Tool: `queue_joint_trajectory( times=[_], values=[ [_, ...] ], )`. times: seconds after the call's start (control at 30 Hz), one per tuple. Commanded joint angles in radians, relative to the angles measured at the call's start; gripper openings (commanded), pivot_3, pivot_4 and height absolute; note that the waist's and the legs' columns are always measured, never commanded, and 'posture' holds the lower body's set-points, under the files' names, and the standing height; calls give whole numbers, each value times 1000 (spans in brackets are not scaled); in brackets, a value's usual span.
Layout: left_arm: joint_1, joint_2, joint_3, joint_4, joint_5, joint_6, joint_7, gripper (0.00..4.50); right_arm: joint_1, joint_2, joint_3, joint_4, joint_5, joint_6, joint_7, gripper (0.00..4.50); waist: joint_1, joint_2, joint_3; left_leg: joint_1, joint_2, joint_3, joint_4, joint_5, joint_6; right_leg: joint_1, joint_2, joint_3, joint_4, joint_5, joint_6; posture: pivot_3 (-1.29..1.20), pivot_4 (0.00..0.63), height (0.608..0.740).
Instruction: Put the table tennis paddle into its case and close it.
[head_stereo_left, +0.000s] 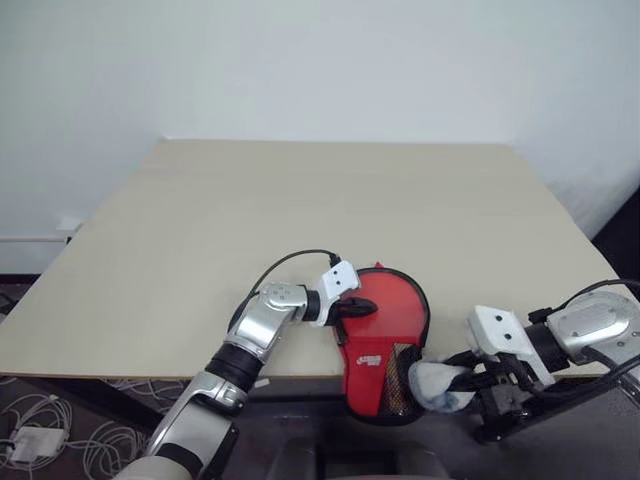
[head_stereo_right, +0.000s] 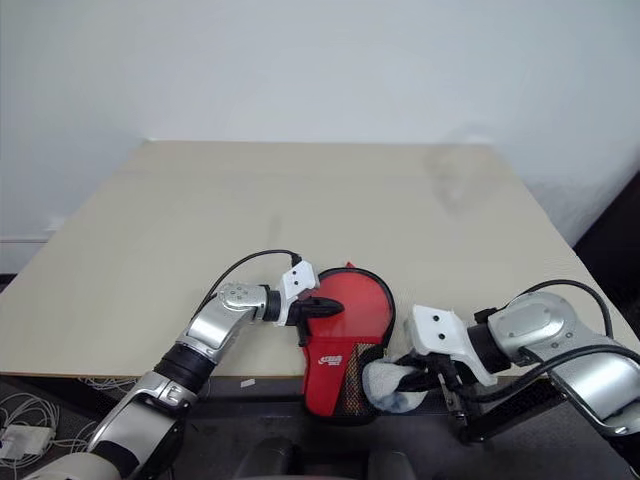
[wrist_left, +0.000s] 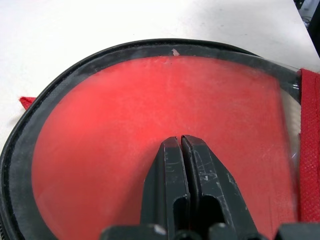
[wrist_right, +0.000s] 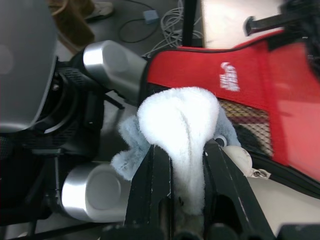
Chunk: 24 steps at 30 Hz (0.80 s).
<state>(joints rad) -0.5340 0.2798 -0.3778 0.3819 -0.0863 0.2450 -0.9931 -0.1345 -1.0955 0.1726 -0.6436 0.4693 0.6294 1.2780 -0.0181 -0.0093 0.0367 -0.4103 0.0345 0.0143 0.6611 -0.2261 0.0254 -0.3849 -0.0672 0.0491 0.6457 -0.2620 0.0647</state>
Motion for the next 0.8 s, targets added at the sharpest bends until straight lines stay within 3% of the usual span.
queue_joint_trajectory(
  times=[0.03, 0.43, 0.63, 0.8],
  values=[
    [23, 25, -31, 16, 40, 46, -16, 0, 30, -17, 6, -57, 6, -26, 18, 279, 0, 0, 0, 0, 0, 0, 0, 0, 0, 0, 0, 0, 0, 0, 0, 0, 0, 740],
    [8, 39, -37, 14, 45, 61, -34, 0, 410, -107, -96, -230, 21, -70, -20, 279, 0, -2, -1, 1, 0, 0, 2, -1, 0, 1, 0, 0, 0, -2, 0, 0, 0, 740],
    [-18, 15, -41, 60, 52, 40, -25, 0, 394, -63, -110, -276, 63, -49, -78, 279, 2, -6, -2, 1, 0, 0, 2, -1, 0, 1, 0, -1, 0, -2, 0, 0, 0, 740],
    [-32, -13, -32, 93, 56, 3, -3, 0, 339, -9, -110, -228, 7, -95, -138, 279, 8, -8, -3, 1, 0, -1, 2, -1, 0, 2, -1, -2, -2, -2, 0, 0, 0, 740]
  ],
)
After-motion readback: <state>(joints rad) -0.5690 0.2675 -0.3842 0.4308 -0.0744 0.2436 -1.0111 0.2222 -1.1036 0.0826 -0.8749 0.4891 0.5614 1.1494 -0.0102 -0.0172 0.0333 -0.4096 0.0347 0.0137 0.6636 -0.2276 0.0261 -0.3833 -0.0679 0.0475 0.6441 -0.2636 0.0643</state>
